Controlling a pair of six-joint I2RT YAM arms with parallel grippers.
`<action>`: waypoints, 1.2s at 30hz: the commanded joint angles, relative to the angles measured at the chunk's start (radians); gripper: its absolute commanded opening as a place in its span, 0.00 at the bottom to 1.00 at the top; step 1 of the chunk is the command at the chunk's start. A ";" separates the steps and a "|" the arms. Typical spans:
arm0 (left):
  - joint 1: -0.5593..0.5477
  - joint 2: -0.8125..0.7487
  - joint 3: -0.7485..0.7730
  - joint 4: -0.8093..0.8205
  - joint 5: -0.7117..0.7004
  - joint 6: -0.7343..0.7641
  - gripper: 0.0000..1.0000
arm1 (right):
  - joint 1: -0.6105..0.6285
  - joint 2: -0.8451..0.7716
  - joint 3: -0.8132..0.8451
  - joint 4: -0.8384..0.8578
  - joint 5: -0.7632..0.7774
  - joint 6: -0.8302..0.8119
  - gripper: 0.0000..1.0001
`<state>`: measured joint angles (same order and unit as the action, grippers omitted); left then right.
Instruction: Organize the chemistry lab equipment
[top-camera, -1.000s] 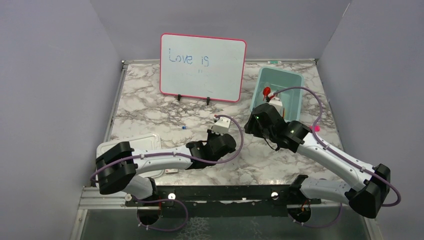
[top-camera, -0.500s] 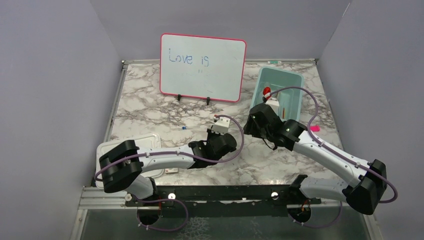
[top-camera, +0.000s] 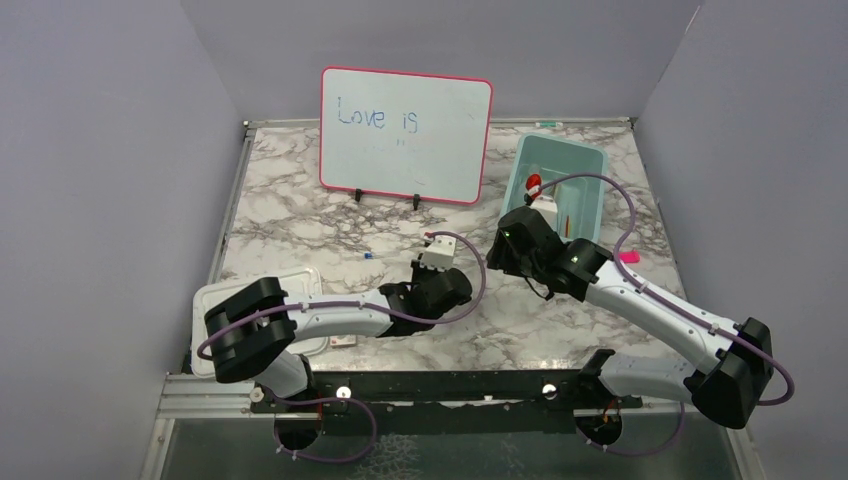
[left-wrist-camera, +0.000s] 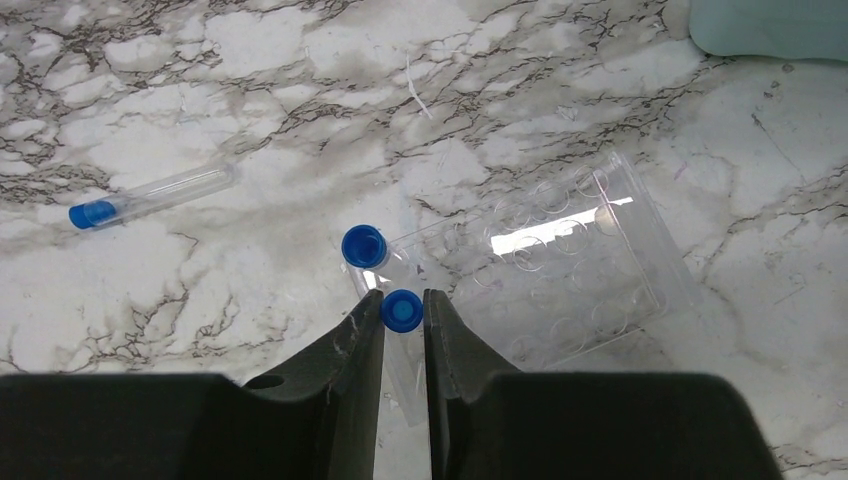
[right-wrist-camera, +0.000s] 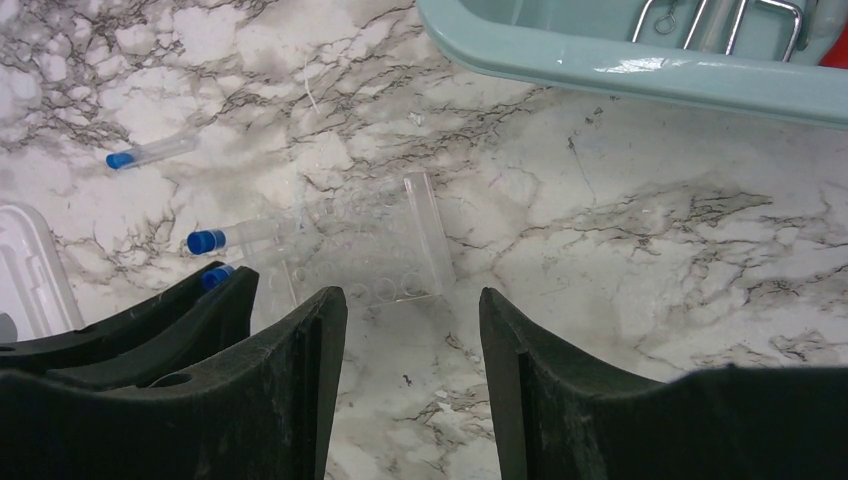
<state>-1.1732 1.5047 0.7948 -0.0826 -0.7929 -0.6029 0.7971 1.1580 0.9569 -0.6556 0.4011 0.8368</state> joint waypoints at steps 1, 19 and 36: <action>0.004 -0.013 -0.035 0.027 0.003 -0.038 0.25 | 0.002 0.007 0.002 0.011 -0.012 -0.013 0.55; 0.190 -0.274 0.129 -0.139 0.137 -0.026 0.71 | 0.002 0.000 0.036 0.092 -0.080 -0.127 0.56; 0.870 -0.221 0.162 -0.305 0.774 -0.165 0.66 | 0.002 0.570 0.500 0.164 -0.507 -0.577 0.56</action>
<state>-0.4534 1.2854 1.0080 -0.3428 -0.2558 -0.6903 0.7971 1.5826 1.3128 -0.4751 0.0448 0.4141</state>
